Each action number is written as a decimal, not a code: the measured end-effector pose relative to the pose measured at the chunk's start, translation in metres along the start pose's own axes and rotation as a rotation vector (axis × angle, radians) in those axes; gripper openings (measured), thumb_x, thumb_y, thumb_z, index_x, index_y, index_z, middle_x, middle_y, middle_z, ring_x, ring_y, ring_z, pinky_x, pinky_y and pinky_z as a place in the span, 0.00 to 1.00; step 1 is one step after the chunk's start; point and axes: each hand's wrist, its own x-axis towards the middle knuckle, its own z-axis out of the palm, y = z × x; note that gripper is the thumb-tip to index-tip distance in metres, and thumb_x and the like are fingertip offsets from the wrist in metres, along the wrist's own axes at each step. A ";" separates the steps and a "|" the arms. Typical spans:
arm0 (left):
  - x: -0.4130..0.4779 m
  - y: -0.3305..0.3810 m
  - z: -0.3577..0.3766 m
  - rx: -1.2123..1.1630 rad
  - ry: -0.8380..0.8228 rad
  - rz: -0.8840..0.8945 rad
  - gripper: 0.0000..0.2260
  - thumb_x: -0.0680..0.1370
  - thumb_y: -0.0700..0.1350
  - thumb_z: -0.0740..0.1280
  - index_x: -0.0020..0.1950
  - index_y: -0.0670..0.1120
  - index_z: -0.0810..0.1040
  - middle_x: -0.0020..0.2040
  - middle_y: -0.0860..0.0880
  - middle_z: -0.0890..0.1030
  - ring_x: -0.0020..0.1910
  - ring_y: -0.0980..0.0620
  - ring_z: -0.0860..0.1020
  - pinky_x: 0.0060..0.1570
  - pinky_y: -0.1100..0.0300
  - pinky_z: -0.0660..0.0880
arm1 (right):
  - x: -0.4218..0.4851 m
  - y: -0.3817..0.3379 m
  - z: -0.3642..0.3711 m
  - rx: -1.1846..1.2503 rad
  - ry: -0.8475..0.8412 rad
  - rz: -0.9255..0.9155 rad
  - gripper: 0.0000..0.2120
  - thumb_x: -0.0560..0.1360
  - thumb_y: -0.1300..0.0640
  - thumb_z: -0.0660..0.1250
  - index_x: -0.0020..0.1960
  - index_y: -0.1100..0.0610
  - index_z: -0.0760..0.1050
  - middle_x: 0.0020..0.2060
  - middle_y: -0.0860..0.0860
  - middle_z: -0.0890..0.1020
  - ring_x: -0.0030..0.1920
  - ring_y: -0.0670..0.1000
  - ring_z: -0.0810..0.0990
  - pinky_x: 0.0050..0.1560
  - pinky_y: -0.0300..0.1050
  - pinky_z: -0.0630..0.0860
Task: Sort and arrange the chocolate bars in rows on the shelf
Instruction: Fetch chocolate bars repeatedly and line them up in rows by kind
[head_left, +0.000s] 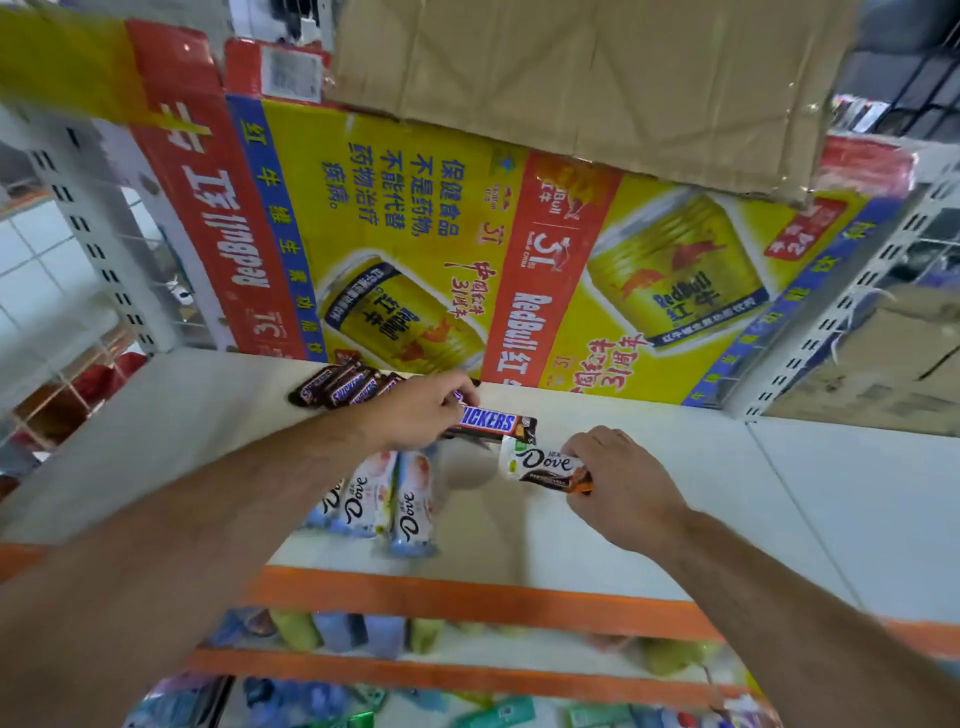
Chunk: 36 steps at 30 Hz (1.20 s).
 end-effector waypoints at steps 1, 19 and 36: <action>-0.001 0.013 0.008 0.004 -0.018 0.033 0.09 0.82 0.43 0.59 0.54 0.55 0.75 0.49 0.49 0.79 0.38 0.51 0.77 0.38 0.54 0.75 | -0.011 0.010 -0.004 -0.005 0.013 0.000 0.19 0.69 0.55 0.66 0.60 0.51 0.73 0.52 0.49 0.75 0.55 0.54 0.74 0.54 0.48 0.73; -0.015 0.309 0.254 0.073 -0.128 0.385 0.16 0.73 0.47 0.72 0.57 0.54 0.71 0.48 0.54 0.80 0.41 0.56 0.77 0.41 0.62 0.73 | -0.288 0.249 -0.089 -0.079 0.046 0.196 0.22 0.70 0.53 0.66 0.64 0.48 0.71 0.57 0.47 0.74 0.60 0.51 0.70 0.57 0.47 0.71; 0.122 0.492 0.440 -0.051 -0.297 0.612 0.15 0.71 0.42 0.74 0.54 0.54 0.75 0.47 0.55 0.81 0.43 0.58 0.78 0.41 0.63 0.76 | -0.400 0.471 -0.106 -0.119 0.081 0.511 0.20 0.68 0.54 0.66 0.60 0.50 0.74 0.51 0.49 0.76 0.55 0.54 0.74 0.51 0.49 0.73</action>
